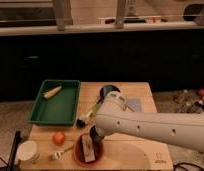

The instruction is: Stack cups into tray

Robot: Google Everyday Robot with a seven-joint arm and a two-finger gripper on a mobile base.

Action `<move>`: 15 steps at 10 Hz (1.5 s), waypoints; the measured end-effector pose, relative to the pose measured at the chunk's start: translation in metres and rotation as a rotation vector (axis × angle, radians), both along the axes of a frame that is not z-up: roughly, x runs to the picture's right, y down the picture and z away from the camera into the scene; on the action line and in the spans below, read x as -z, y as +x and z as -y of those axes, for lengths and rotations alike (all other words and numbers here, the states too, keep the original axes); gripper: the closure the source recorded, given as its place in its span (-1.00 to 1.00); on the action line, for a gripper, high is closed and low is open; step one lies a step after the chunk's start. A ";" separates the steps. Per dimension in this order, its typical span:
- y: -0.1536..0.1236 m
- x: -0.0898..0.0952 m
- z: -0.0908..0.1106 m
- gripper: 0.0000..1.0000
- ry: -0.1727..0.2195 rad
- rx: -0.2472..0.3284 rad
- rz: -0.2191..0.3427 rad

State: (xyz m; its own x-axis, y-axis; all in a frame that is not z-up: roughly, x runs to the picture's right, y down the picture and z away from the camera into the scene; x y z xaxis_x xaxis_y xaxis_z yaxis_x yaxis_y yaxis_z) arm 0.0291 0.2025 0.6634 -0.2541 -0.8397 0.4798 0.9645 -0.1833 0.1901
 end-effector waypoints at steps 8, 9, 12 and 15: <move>0.018 0.004 0.024 1.00 0.038 -0.026 -0.030; 0.019 0.004 0.027 1.00 0.040 -0.025 -0.033; 0.017 0.005 0.038 1.00 0.048 -0.019 -0.035; 0.013 0.005 0.050 1.00 0.054 -0.012 -0.033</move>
